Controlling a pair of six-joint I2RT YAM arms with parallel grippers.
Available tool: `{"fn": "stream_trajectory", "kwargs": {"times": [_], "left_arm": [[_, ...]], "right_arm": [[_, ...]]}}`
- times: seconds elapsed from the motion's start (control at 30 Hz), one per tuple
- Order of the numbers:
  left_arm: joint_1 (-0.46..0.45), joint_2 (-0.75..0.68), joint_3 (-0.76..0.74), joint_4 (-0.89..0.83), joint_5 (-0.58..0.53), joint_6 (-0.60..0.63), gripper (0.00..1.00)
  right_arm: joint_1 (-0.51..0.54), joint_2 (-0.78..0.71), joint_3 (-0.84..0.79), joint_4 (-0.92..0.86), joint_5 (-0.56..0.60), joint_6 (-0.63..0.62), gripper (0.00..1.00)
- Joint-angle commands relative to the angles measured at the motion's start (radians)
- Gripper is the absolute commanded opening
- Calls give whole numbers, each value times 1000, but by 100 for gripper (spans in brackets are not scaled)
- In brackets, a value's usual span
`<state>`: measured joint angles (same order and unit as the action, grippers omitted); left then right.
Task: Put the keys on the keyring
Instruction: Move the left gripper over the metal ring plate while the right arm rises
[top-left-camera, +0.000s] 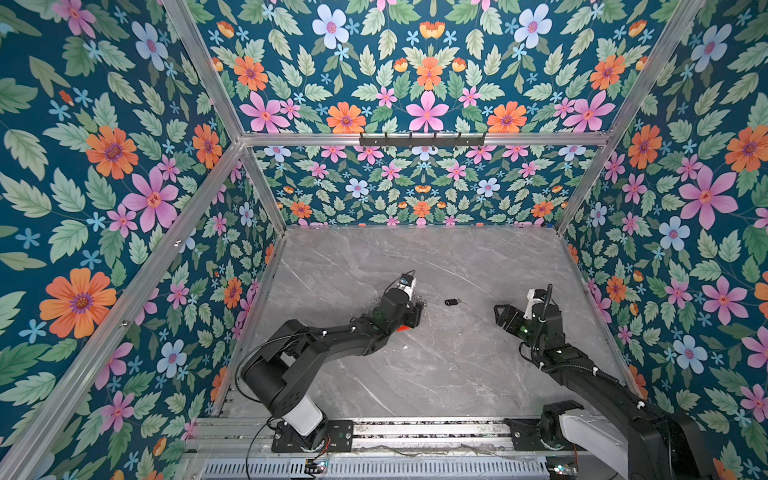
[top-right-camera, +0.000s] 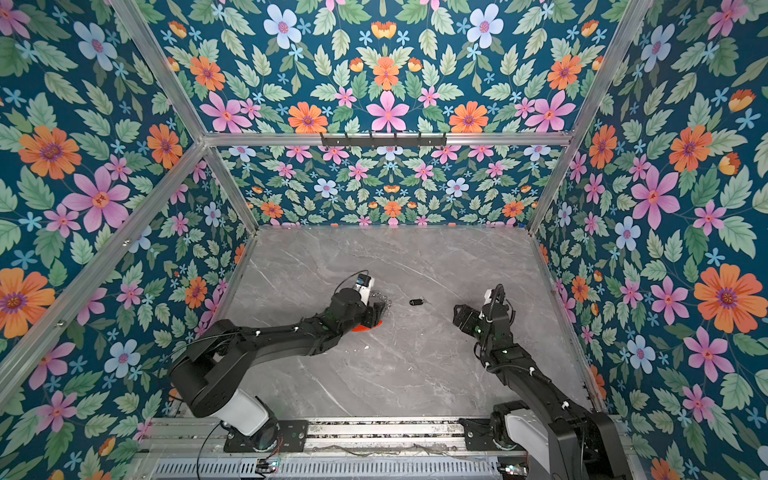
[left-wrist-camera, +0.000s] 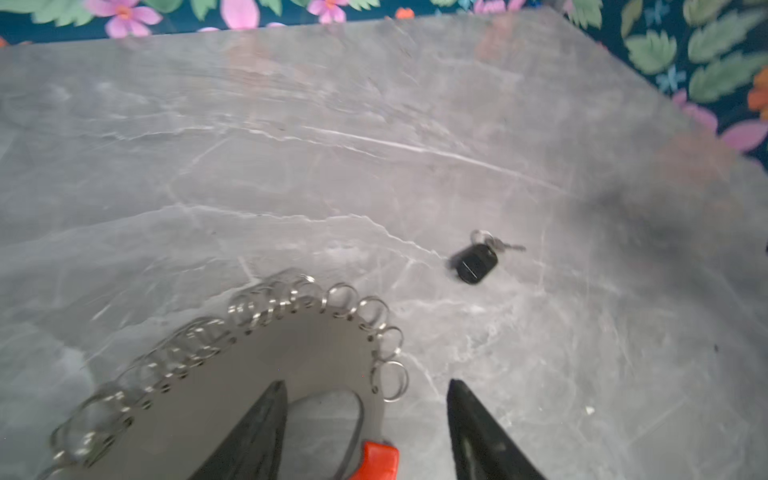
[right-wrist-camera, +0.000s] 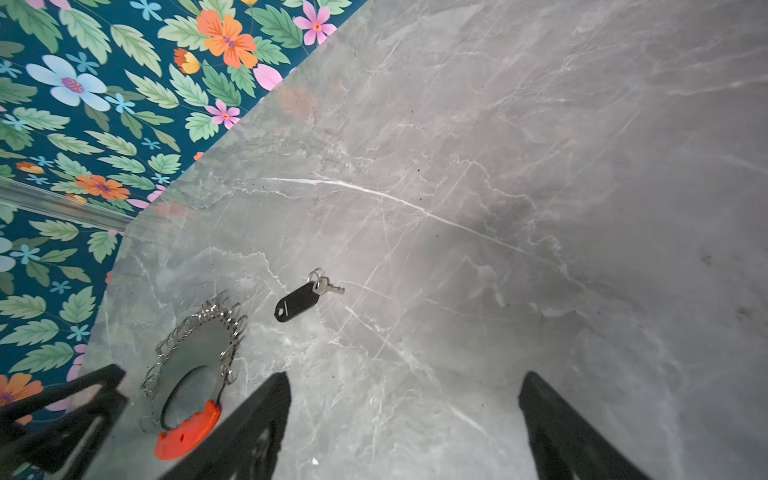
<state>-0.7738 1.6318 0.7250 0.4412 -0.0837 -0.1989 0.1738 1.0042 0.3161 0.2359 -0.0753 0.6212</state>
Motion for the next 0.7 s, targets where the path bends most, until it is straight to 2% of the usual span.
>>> {"fn": "stream_trajectory", "kwargs": {"times": [0.0,0.13,0.27,0.33,0.47,0.67], "left_arm": [[-19,42,35,19,-40,224,60],[-21,61,62,-21,-5,355,57],[-22,82,118,-119,17,436,42],[-21,99,156,-180,39,461,37],[-21,118,195,-244,63,484,33],[-21,142,212,-258,83,473,33]], "right_arm": [[0,-23,1,82,-2,14,82],[1,-31,-3,81,-1,18,76],[1,-24,-2,82,-2,31,71],[0,-21,-1,81,-7,33,69],[1,-18,0,79,-7,34,68],[1,-21,1,75,5,44,68]]}}
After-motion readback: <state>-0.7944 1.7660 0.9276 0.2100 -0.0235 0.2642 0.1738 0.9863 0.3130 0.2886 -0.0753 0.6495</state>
